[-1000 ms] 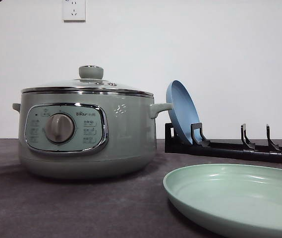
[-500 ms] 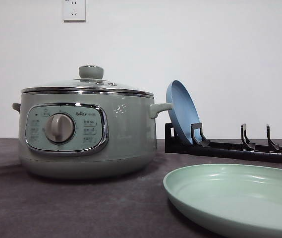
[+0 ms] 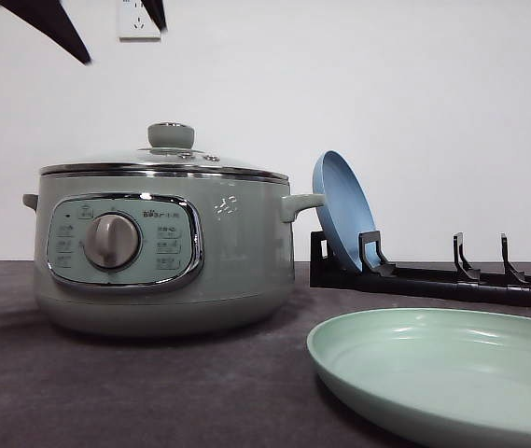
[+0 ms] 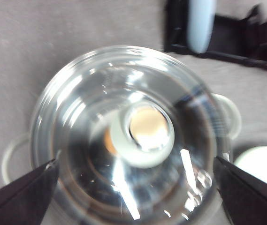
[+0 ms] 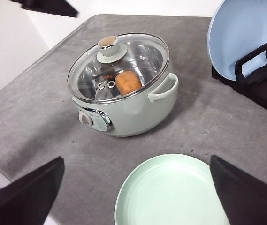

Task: Transfer potato from steamer to green plate

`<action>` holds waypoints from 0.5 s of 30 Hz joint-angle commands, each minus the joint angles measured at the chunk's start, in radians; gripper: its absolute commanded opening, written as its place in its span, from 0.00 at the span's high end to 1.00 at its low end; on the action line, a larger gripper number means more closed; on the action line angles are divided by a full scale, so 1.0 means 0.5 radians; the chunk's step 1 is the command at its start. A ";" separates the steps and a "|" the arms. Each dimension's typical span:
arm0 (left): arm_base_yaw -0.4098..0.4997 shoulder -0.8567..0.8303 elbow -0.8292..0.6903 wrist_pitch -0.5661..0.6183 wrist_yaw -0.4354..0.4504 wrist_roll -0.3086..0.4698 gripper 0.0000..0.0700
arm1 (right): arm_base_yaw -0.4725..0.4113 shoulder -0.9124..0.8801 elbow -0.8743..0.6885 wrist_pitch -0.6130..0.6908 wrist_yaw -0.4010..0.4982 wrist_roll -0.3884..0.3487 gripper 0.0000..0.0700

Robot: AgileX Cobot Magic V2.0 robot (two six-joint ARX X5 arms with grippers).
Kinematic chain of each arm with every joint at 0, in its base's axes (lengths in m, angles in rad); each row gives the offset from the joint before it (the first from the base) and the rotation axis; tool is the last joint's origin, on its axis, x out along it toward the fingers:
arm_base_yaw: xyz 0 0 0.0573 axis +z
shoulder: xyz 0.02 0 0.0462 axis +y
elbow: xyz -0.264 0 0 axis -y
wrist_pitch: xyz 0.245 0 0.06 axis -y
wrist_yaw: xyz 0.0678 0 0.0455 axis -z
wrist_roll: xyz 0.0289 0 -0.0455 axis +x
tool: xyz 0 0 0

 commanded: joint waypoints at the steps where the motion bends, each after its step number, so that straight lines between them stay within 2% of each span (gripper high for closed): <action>1: -0.033 0.093 0.098 0.009 -0.016 0.063 0.05 | 0.006 0.004 0.034 0.021 -0.001 0.018 0.10; 8: -0.116 0.315 0.172 0.043 -0.044 0.135 0.05 | 0.007 0.004 0.034 0.021 -0.001 0.018 0.10; 15: -0.124 0.445 0.172 0.030 -0.083 0.150 0.05 | 0.006 0.004 0.034 0.020 0.000 0.018 0.10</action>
